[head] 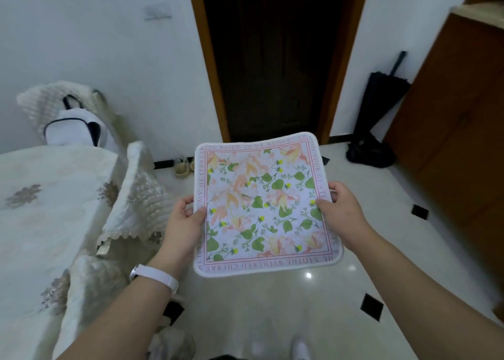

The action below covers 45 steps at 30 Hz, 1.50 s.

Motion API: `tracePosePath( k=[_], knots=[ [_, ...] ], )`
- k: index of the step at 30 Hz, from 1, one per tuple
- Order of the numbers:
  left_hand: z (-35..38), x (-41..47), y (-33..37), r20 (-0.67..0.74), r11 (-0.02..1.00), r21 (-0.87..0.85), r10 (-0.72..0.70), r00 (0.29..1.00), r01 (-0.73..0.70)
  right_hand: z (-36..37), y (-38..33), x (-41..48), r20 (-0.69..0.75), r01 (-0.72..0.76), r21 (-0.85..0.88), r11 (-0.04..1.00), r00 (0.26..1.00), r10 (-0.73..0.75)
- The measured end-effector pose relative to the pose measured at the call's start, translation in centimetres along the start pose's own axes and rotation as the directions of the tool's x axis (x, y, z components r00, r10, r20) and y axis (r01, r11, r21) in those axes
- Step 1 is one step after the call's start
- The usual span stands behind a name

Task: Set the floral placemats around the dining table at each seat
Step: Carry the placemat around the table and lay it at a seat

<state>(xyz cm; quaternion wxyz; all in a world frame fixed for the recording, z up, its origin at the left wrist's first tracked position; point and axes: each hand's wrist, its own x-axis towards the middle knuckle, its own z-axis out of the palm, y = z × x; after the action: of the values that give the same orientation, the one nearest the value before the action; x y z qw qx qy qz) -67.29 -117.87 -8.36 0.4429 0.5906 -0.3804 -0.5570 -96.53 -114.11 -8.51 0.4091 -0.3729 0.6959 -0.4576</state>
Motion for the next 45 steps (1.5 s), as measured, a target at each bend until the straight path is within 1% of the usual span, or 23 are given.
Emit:
tracePosePath(
  k=[5, 10, 16, 18, 22, 25, 29, 35, 38, 41, 45],
  knots=[
    [0.1, 2.9, 1.6, -0.124, 0.998, -0.060, -0.006, 0.992, -0.002, 2.1, -2.5, 6.5, 0.129, 0.032, -0.030, 0.999, 0.991, -0.028],
    [-3.1, 6.5, 2.4, -0.267, 0.996, -0.087, -0.015, 0.964, -0.009, 8.2, -4.9, 11.9, 0.258, 0.050, -0.045, 0.998, 0.965, -0.037],
    [-10.6, 12.0, 2.8, -0.412, 0.990, -0.135, -0.016, 0.911, -0.043, 19.5, -8.8, 17.1, 0.417, 0.120, -0.094, 0.988, 0.906, -0.070],
    [-13.5, 14.1, 3.5, -0.454, 0.986, -0.144, 0.005, 0.891, -0.078, 23.9, -10.3, 18.7, 0.453, 0.147, -0.100, 0.984, 0.887, -0.087],
    [-19.3, 17.7, 5.0, -0.560, 0.982, -0.157, 0.002, 0.829, -0.109, 33.0, -13.8, 21.2, 0.532, 0.189, -0.121, 0.974, 0.841, -0.097],
    [-23.4, 20.3, 6.0, -0.597, 0.967, -0.220, -0.028, 0.802, -0.131, 39.0, -16.4, 22.5, 0.584, 0.221, -0.135, 0.966, 0.805, -0.102],
    [-27.7, 22.1, 7.3, -0.658, 0.972, -0.195, -0.032, 0.752, -0.130, 45.5, -19.1, 23.3, 0.649, 0.256, -0.133, 0.957, 0.752, -0.111],
    [-32.3, 21.9, 6.8, -0.765, 0.942, -0.279, -0.101, 0.636, -0.185, 54.9, -20.8, 23.5, 0.768, 0.353, -0.157, 0.923, 0.630, -0.111],
    [-33.8, 21.8, 6.0, -0.813, 0.924, -0.320, -0.155, 0.561, -0.208, 59.5, -21.1, 23.3, 0.829, 0.409, -0.168, 0.897, 0.550, -0.096],
    [-35.5, 22.1, 5.1, -0.848, 0.911, -0.353, -0.217, 0.483, -0.211, 64.0, -21.0, 23.3, 0.867, 0.465, -0.184, 0.866, 0.492, -0.080],
    [-37.5, 23.9, 4.4, -0.892, 0.909, -0.365, -0.279, 0.357, -0.203, 70.3, -21.1, 24.0, 0.925, 0.515, -0.190, 0.836, 0.378, -0.023]
  ],
)
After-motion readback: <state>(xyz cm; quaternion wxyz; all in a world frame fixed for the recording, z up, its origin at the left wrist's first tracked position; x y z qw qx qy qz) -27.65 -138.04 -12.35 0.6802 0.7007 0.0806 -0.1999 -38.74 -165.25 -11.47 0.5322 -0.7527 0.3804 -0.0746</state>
